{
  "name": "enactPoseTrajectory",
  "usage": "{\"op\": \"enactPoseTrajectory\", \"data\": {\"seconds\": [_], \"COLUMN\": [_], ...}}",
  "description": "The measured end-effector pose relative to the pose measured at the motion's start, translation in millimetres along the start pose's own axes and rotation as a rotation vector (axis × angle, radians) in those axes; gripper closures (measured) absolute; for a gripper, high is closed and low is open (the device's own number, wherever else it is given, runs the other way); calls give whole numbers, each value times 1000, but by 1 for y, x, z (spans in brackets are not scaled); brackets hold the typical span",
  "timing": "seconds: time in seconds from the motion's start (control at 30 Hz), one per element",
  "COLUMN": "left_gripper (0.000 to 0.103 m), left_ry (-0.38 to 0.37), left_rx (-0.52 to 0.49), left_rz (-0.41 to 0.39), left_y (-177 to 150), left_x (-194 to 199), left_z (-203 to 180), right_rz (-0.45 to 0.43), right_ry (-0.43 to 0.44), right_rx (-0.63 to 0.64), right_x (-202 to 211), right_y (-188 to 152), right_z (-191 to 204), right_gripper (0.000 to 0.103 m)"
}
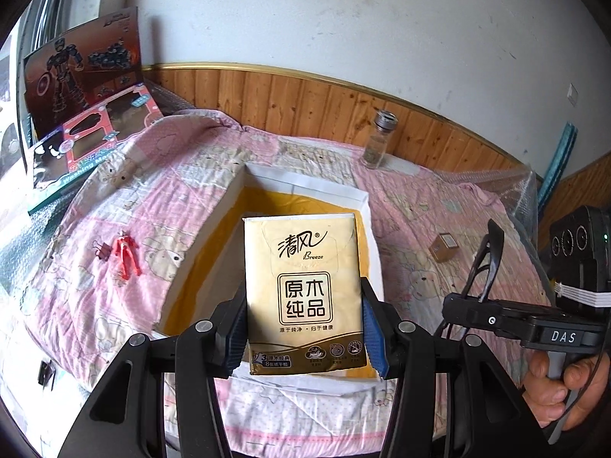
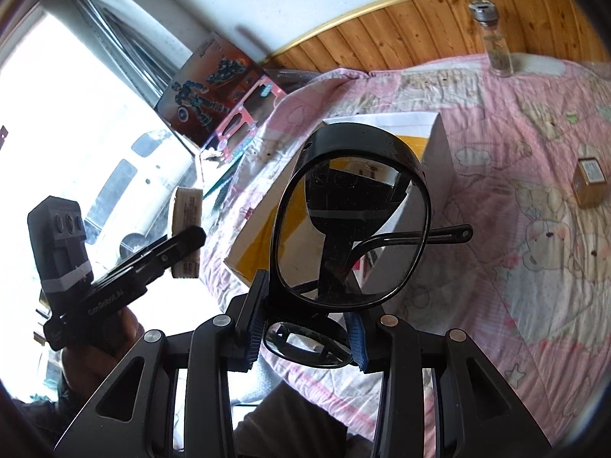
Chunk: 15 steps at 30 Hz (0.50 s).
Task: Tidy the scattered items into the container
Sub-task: 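Lift the tissue pack and glasses and carry both over the white box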
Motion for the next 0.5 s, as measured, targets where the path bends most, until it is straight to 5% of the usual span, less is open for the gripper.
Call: {"op": "enactPoseTrajectory", "data": {"seconds": [0.5], "left_gripper": [51], "left_ry": [27], "left_rx": [31], "left_rz": [-24], "left_y": [23], "left_x": [-4], "left_z": [43], "right_rz": [64], "right_ry": [-94], "right_rx": [153], "right_x": [-40], "right_y": [40], "right_z": [25], "right_gripper": [64]}}
Point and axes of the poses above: each gripper's, at about its wrist camera, not at the fingertips, and x roughly against the way its jaws point, z to its left, y to its top, the point moved 7 cm from there along -x, roughly the way its jaws point, and after that the axes turned 1 degree about x, right-handed, at the moved point
